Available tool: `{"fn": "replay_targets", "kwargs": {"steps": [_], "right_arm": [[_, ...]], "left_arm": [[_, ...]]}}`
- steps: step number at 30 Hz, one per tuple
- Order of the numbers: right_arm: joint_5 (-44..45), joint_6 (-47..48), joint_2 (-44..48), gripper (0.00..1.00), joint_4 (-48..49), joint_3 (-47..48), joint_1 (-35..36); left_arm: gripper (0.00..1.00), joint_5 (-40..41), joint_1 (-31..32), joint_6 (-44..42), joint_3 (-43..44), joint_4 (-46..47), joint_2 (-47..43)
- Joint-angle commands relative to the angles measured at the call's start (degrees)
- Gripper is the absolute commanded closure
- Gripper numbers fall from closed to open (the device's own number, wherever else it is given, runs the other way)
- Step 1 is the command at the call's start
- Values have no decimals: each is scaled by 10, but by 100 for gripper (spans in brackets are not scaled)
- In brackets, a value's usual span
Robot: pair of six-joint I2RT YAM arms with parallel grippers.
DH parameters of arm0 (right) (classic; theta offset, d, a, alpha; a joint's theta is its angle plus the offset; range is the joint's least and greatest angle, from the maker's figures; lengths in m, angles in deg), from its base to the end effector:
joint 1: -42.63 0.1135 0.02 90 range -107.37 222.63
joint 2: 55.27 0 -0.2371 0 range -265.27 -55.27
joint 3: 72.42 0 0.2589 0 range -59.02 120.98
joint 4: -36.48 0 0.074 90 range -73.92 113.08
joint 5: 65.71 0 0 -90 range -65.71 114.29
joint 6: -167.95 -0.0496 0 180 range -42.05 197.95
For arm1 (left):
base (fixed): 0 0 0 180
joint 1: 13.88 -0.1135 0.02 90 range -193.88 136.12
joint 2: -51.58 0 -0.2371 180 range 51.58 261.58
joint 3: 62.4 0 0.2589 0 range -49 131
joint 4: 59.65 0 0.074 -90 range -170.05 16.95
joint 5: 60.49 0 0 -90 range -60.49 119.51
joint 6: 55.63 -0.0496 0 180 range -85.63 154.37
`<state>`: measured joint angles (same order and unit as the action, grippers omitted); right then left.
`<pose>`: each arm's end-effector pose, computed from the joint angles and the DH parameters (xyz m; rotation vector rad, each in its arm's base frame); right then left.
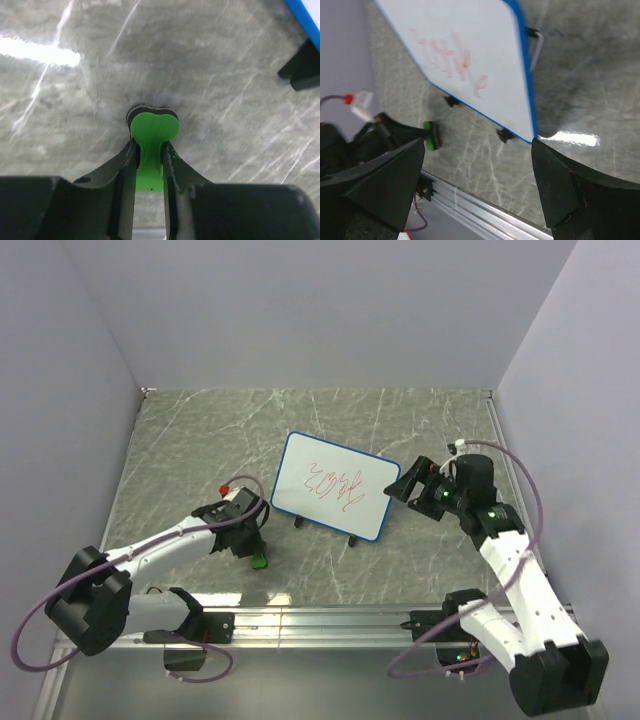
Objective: Erase the whiteboard
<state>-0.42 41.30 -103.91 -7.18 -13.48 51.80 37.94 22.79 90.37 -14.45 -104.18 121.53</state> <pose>0.2114 0.0551 0.2723 0.2732 2.2224 0.9151 0.1870 -0.1302 0.1264 -0.5016 2.6952 -0.2724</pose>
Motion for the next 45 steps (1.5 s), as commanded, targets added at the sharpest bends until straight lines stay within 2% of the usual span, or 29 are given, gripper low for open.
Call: {"fn": "replay_targets", "kwargs": {"steps": [1, 5, 9, 15, 20, 27, 30, 34, 39, 44, 45], "right_arm": [[-29, -19, -28, 7, 87, -39, -21], [-34, -29, -40, 9, 142, -93, -42], [-70, -52, -55, 12, 269, -143, -45], [-89, -106, -92, 21, 445, -229, -46], [-95, -133, -130, 34, 567, -287, -46], [-121, -157, -227, 38, 707, -313, -39], [-124, -150, -247, 42, 717, -312, -24], [-127, -142, -262, 55, 708, -302, -10], [-123, -99, -259, 66, 635, -286, 0], [-119, -54, -267, 89, 579, -271, 7], [-116, -48, -273, 100, 562, -267, 7]], "left_arm": [[100, 4, 5, -27, 72, -49, -25], [100, 1, 10, -53, 154, -81, -4], [100, 7, 25, -70, 235, -88, 29], [100, -10, 45, -94, 309, -73, 98], [100, -21, 60, -101, 361, -53, 149], [100, -24, 93, -113, 430, -16, 231], [100, -26, 119, -121, 443, 20, 267], [100, -21, 144, -118, 450, 55, 311], [100, -28, 163, -111, 448, 110, 337], [100, -32, 176, -108, 445, 164, 364], [100, -32, 178, -108, 443, 171, 369]]}}
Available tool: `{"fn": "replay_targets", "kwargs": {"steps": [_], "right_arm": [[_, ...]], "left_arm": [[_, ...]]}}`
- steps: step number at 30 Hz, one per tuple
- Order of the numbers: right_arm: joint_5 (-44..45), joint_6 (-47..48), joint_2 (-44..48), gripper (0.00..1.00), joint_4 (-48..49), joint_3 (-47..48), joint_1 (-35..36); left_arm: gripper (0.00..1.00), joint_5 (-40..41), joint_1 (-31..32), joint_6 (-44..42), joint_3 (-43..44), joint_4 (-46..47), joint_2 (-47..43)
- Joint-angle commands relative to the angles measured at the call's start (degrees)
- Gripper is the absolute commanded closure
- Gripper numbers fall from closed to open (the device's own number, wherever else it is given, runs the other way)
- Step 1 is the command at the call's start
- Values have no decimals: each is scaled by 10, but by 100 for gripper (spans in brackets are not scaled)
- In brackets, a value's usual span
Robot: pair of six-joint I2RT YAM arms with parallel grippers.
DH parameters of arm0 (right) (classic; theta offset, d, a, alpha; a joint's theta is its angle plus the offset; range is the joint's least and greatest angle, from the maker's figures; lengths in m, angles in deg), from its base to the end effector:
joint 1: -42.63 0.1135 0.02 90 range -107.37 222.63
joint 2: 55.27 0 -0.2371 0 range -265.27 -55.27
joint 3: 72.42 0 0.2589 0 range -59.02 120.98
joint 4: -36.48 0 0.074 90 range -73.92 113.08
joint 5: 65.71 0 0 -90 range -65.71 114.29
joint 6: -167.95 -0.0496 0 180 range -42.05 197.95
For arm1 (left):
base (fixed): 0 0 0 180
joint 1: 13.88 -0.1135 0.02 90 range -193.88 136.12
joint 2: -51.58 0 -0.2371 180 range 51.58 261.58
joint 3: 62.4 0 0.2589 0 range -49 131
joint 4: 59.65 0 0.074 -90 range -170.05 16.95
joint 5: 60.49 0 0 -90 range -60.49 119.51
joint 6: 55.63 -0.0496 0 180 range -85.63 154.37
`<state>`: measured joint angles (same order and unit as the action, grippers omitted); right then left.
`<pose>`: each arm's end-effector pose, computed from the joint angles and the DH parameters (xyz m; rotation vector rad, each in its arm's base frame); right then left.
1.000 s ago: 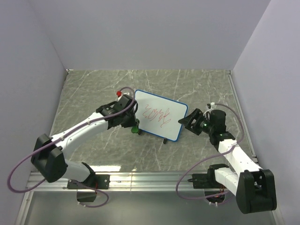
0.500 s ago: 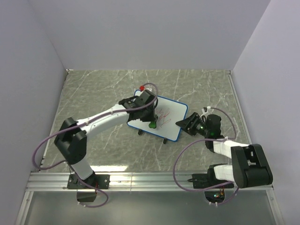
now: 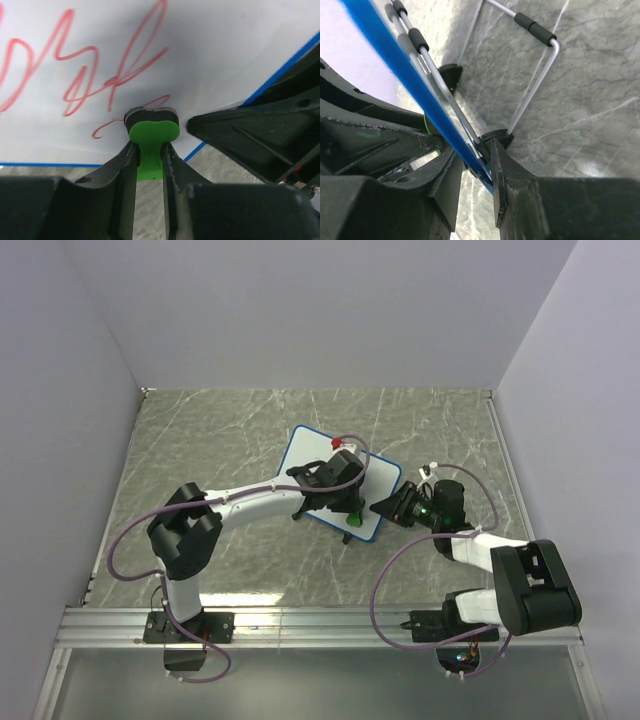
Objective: Erase the whiteboard
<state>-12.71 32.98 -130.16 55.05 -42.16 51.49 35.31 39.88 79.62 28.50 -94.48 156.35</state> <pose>0.2370 0.0672 0.1106 0.2348 2.1410 1.2247 0.2483 -0.3303 0.1880 0.1393 2.5219 -0.6407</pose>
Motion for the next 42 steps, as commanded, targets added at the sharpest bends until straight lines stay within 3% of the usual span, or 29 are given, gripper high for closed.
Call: {"fn": "replay_targets", "kwargs": {"steps": [1, 11, 19, 24, 26, 32, 42], "right_arm": [[10, 40, -13, 100, -66, 21, 12], [34, 68, -24, 100, -160, 55, 34], [38, 81, -25, 100, -199, 86, 35], [46, 79, -29, 100, -201, 88, 39], [48, 77, -36, 100, -198, 88, 41], [58, 65, -58, 100, -185, 94, 55], [67, 58, -84, 100, -186, 128, 78]], "left_arm": [[100, -6, 9, -2, 12, 88, 23], [100, 37, 4, -42, -46, 142, 28], [100, 47, -101, -65, -169, 198, -31], [100, 6, -194, -81, -207, 210, -46], [100, -2, -202, -97, -201, 210, -44], [100, -44, -168, -119, -172, 225, -25], [100, -71, -16, -104, -85, 216, 13]]}}
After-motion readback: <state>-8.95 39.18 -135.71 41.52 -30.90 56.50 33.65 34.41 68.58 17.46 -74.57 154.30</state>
